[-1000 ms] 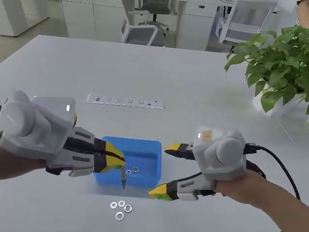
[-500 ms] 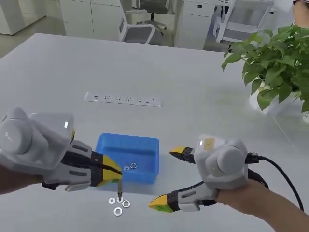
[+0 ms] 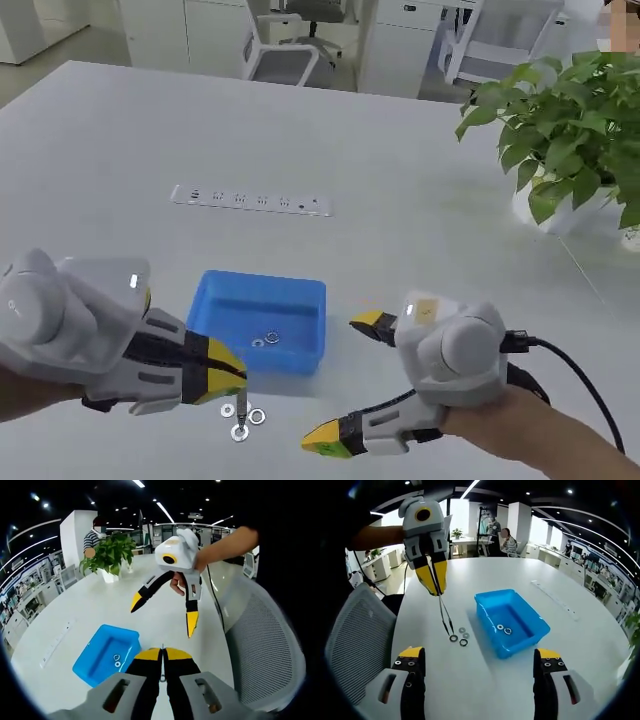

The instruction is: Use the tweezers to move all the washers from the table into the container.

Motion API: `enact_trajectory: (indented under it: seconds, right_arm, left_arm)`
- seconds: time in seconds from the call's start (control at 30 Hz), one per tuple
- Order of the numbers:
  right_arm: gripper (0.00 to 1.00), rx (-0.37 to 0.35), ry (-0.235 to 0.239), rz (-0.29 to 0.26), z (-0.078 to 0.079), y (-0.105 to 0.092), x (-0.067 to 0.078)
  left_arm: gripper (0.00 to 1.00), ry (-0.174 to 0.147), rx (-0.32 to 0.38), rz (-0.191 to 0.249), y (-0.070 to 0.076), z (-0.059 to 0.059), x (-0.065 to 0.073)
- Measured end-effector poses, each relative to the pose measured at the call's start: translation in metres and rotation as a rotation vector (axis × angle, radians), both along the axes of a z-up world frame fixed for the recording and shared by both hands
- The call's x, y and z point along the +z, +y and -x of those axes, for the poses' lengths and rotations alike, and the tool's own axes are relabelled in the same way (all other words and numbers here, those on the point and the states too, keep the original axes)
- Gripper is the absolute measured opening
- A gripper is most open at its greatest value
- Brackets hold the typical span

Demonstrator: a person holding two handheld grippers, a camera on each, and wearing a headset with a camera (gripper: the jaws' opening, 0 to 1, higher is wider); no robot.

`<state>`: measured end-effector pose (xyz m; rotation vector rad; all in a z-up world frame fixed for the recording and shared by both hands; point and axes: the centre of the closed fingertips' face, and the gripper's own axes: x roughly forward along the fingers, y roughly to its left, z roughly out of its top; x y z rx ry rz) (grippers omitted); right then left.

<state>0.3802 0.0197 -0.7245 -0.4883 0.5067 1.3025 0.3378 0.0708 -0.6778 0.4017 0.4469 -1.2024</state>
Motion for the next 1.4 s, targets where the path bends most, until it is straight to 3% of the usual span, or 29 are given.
enact_trajectory:
  seconds: [0.5,0.87,1.3,1.4]
  right_arm:
    - [0.89,0.011,0.013,0.005,0.007,0.004,-0.005]
    - [0.88,0.009,0.022,0.008,0.01,0.002,-0.01]
    - [0.84,0.037,0.031,0.001,0.016,0.008,-0.013]
    - [0.78,0.088,0.012,-0.019,0.022,0.016,-0.011]
  left_arm:
    - [0.05,0.009,0.022,0.001,0.005,0.003,-0.014]
    - [0.05,0.015,0.022,0.017,0.004,0.001,-0.015]
    - [0.05,0.031,-0.033,0.014,0.003,0.006,-0.015]
    - [0.05,0.034,-0.042,0.009,0.004,0.007,-0.015]
